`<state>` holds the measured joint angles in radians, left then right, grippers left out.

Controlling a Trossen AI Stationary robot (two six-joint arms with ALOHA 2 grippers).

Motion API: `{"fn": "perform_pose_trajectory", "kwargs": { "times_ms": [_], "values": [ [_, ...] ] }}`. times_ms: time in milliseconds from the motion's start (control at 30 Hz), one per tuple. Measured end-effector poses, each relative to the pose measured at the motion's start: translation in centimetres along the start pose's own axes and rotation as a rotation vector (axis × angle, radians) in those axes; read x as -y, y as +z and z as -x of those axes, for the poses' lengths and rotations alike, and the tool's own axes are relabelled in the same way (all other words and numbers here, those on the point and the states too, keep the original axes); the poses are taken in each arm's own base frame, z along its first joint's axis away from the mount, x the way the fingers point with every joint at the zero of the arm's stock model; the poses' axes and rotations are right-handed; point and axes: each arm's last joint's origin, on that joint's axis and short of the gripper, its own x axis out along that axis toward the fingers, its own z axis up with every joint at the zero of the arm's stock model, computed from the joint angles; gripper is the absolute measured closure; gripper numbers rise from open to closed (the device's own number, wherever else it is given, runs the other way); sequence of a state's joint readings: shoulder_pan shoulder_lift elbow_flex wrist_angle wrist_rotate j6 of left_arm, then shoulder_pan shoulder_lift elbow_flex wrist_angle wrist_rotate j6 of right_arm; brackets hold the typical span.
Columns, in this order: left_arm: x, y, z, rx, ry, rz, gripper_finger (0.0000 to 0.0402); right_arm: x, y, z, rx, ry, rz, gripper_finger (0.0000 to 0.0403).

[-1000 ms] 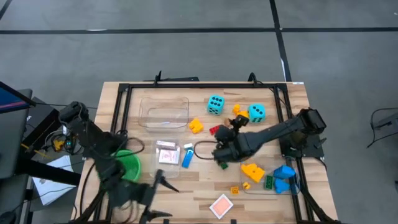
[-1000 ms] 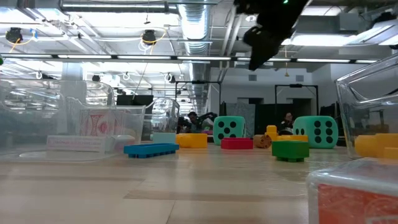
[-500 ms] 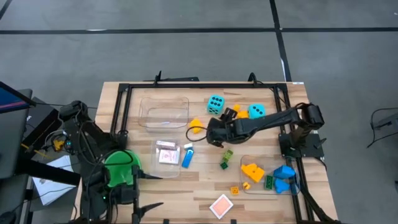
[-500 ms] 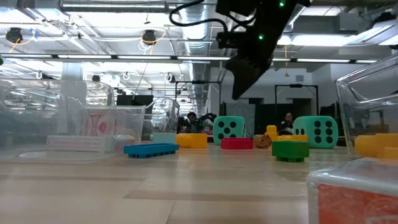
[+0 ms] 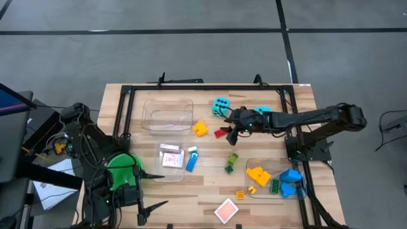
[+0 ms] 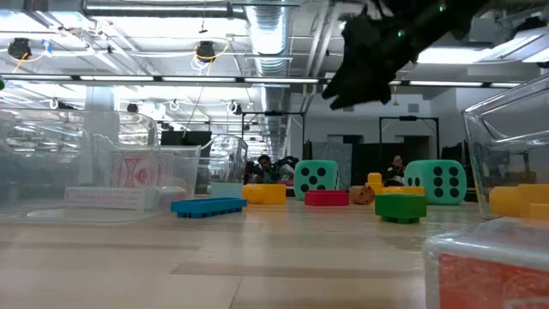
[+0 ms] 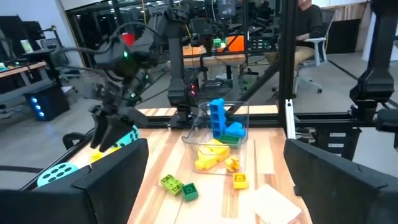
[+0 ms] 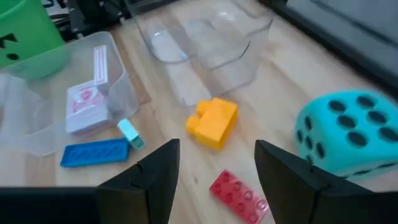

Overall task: Pick & Place Toys
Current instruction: Put the red game piece into the bottom right transparent bin

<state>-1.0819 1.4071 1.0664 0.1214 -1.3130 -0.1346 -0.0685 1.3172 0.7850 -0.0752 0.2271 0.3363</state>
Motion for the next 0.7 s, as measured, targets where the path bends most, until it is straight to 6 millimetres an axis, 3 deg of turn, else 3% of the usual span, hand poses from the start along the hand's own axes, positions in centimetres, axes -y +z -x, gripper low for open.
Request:
{"fn": "perform_pose_trajectory", "kwargs": {
  "times_ms": [167,300,533,700],
  "values": [
    [-0.3,0.0,-0.7,-0.002,0.026,0.005,0.0032,1.2,-1.3,-2.4,-0.072,-0.023,-0.079,0.0202],
    [-0.5,0.0,-1.2,-0.003,0.042,0.006,0.0032,1.0,-1.4,-4.8,-0.134,-0.023,-0.06,0.0202],
    [-0.3,-0.1,-1.1,-0.011,0.0,0.0,0.0032,0.1,-2.5,-8.6,-0.303,-0.035,0.213,0.0202],
    [0.1,-0.2,-0.8,-0.027,-0.103,0.006,0.0032,0.1,-2.8,-8.9,-0.37,-0.026,0.347,0.0202]
  ]
}}
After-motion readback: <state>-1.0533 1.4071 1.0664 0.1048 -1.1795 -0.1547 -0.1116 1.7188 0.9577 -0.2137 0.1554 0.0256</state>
